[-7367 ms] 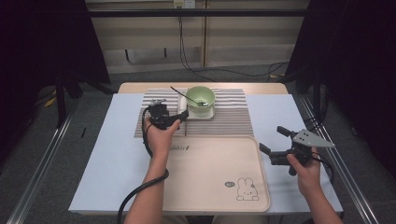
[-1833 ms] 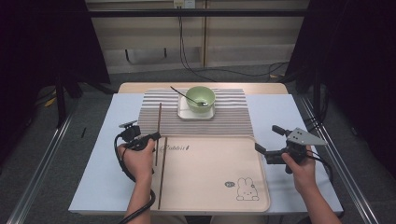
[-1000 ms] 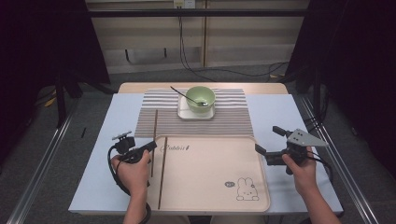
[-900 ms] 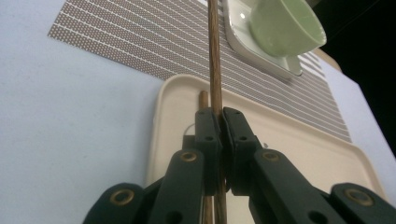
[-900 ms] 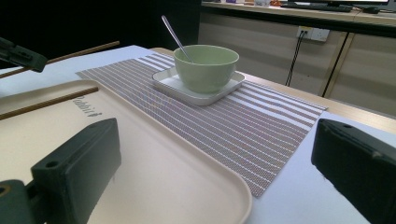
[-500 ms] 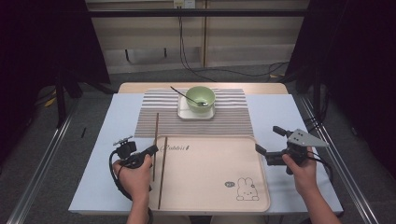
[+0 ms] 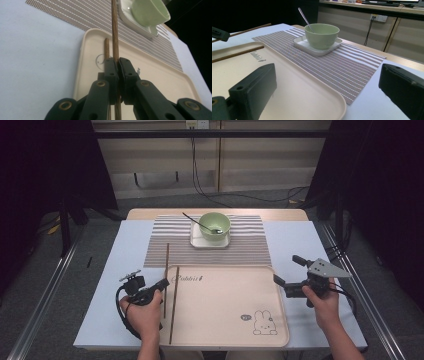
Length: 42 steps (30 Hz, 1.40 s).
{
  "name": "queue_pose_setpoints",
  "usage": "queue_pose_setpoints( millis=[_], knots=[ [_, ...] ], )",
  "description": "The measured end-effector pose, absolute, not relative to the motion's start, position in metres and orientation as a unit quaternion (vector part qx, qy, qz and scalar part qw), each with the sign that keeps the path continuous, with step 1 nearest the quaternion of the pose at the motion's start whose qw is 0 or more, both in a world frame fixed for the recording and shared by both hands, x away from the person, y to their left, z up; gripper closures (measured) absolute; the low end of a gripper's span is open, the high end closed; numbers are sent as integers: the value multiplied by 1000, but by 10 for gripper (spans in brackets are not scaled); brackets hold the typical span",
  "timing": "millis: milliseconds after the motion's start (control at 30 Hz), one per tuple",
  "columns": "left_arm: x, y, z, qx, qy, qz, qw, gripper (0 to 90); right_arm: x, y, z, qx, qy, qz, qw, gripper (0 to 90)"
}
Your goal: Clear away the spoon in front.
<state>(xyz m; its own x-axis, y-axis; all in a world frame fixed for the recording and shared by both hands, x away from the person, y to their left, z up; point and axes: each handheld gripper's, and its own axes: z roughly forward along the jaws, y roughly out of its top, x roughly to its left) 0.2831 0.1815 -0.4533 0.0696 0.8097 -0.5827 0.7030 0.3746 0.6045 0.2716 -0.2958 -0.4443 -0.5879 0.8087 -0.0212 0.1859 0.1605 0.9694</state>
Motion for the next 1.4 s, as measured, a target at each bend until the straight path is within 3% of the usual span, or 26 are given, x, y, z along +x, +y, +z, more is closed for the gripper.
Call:
queue_pose_setpoints(
  millis=[1400],
  knots=[
    [252, 179, -472, 583, 672, 59, 453, 858, 272, -295, -443, 344, 711, 542, 288, 12]
  ],
)
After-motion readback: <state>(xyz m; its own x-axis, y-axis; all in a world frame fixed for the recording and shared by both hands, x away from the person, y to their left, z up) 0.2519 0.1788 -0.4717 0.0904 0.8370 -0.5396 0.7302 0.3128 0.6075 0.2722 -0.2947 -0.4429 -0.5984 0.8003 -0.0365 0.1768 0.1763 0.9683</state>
